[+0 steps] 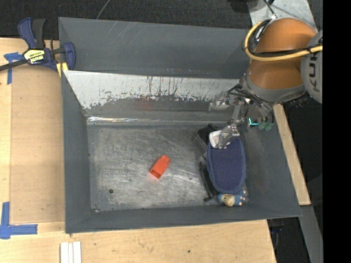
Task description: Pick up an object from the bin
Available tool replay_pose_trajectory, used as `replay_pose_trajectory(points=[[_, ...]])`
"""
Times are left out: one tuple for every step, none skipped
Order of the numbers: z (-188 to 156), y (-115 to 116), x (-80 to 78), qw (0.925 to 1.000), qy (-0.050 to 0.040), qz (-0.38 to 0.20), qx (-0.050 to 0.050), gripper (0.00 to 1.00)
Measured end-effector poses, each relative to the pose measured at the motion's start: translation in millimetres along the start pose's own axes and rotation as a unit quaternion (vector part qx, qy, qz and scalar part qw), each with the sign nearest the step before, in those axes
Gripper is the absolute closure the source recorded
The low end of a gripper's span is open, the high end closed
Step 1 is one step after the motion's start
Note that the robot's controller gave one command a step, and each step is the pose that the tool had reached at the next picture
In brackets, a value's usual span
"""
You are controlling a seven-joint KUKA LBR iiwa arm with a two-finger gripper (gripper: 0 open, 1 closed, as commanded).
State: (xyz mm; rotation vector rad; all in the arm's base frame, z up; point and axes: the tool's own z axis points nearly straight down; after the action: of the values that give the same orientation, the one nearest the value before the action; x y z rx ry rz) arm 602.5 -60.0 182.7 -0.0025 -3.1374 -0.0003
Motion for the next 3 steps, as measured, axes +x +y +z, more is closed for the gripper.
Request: replay_pose_trajectory(points=[[58,-20,44.6,0.9995,-0.0109,-0.030,-0.002,0.00],[43,-36,101.1,0.9259,-0.0028,-0.378,0.001,0.00],[64,-44,114.5,0.8063,-0.0069,-0.592,0.001,0.00]])
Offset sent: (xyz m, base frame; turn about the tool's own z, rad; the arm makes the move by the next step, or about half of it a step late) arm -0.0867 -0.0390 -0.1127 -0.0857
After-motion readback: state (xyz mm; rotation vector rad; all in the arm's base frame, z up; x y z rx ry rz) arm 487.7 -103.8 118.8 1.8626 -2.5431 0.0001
